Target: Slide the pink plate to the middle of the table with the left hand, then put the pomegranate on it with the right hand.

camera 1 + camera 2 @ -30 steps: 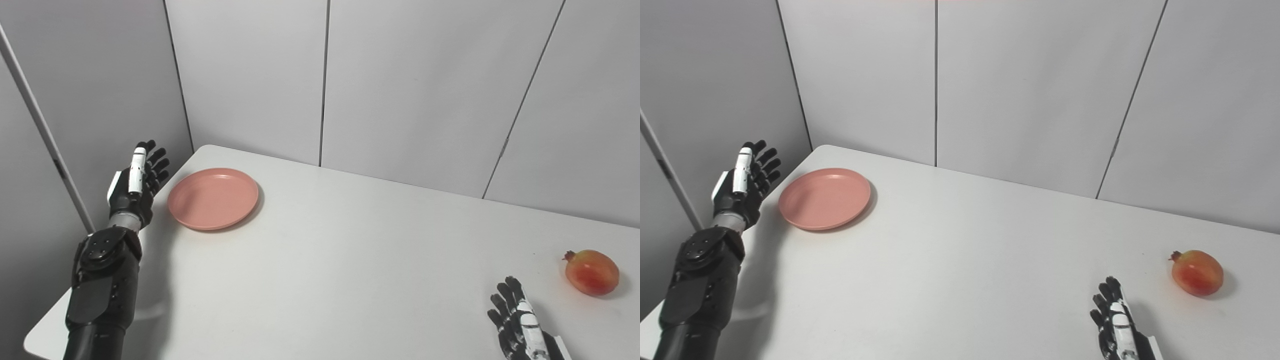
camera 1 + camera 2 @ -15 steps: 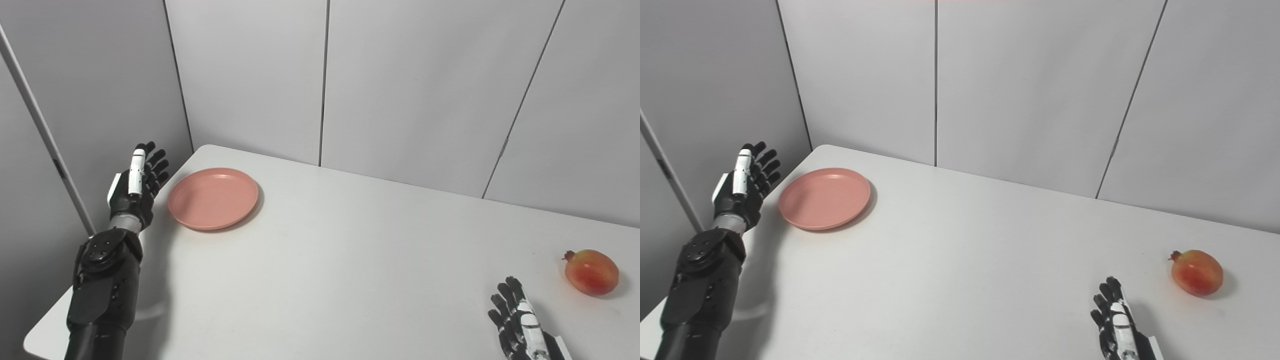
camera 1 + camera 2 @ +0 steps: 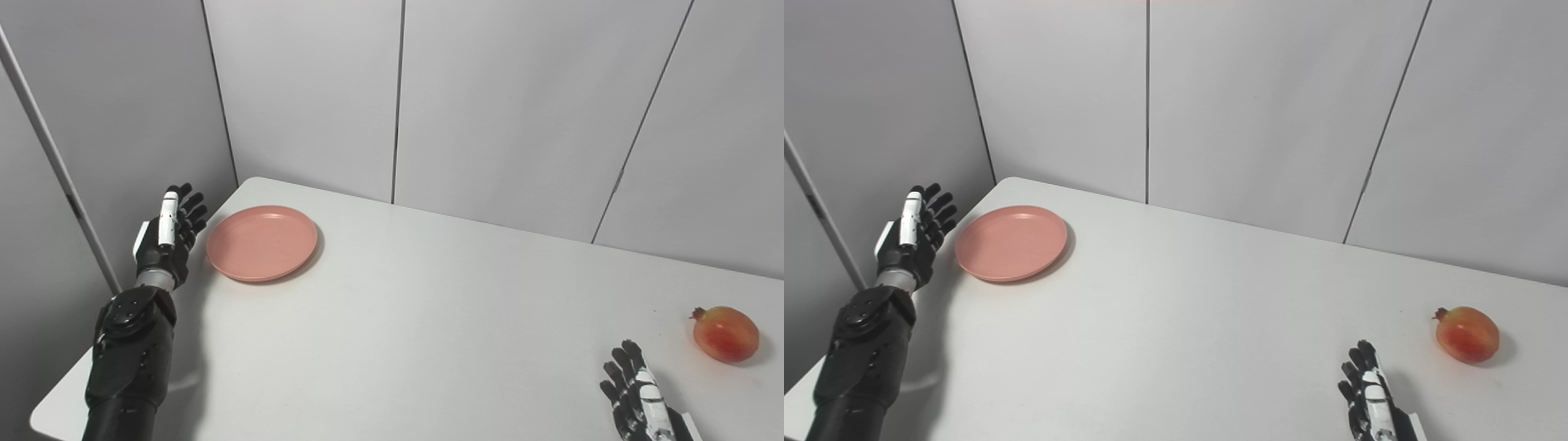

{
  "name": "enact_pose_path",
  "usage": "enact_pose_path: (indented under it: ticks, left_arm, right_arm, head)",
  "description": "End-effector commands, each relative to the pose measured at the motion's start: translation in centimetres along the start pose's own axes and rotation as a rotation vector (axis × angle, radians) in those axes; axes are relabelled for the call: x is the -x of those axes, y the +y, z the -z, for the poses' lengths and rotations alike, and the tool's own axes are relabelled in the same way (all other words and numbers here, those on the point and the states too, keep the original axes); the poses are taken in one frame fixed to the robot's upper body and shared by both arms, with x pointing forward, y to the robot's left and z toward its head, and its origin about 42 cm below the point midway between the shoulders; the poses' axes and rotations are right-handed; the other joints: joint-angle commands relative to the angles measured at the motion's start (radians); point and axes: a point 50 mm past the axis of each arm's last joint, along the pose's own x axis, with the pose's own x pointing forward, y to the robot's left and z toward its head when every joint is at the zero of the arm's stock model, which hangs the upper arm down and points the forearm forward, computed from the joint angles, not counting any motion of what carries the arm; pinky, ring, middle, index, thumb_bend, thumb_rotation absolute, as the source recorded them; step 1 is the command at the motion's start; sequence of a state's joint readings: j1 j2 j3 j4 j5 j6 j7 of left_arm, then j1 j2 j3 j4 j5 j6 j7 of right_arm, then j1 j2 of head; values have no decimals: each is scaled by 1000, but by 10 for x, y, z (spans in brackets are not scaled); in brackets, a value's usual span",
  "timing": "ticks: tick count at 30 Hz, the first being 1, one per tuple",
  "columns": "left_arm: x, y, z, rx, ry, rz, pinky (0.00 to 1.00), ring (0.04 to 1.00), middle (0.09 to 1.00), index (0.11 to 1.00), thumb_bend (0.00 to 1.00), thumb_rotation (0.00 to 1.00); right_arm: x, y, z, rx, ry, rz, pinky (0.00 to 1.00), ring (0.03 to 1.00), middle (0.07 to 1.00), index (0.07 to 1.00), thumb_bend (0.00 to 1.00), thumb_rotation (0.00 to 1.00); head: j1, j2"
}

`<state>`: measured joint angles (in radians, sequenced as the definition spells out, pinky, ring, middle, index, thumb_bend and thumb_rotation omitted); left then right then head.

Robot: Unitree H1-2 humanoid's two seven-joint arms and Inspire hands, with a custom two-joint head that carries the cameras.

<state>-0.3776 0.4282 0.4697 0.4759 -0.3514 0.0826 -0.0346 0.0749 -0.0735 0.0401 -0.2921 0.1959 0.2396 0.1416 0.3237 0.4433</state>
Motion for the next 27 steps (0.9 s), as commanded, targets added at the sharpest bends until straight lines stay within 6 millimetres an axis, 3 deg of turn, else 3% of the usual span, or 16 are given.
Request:
enact_pose_path:
  ticks: [1, 19, 27]
  left_arm:
    - [-16, -7, -34, 22, -119, 13, 940, 914, 906, 889, 320, 1000]
    - [-32, 6, -8, 11, -74, 10, 908, 907, 908, 891, 343, 1000]
    - [-40, 2, -5, 14, -44, 6, 902, 898, 896, 880, 336, 1000]
  right_arm:
    - [-3, 2, -15, 2, -54, -14, 1000, 1000, 1000, 1000, 21, 1000]
    - [-4, 1, -14, 6, -60, -14, 1000, 1000, 1000, 1000, 16, 1000]
    - [-4, 2, -14, 17, -70, -9, 1000, 1000, 1000, 1000, 5, 1000]
  head:
    - [2, 0]
    - [4, -2]
    - [0, 0]
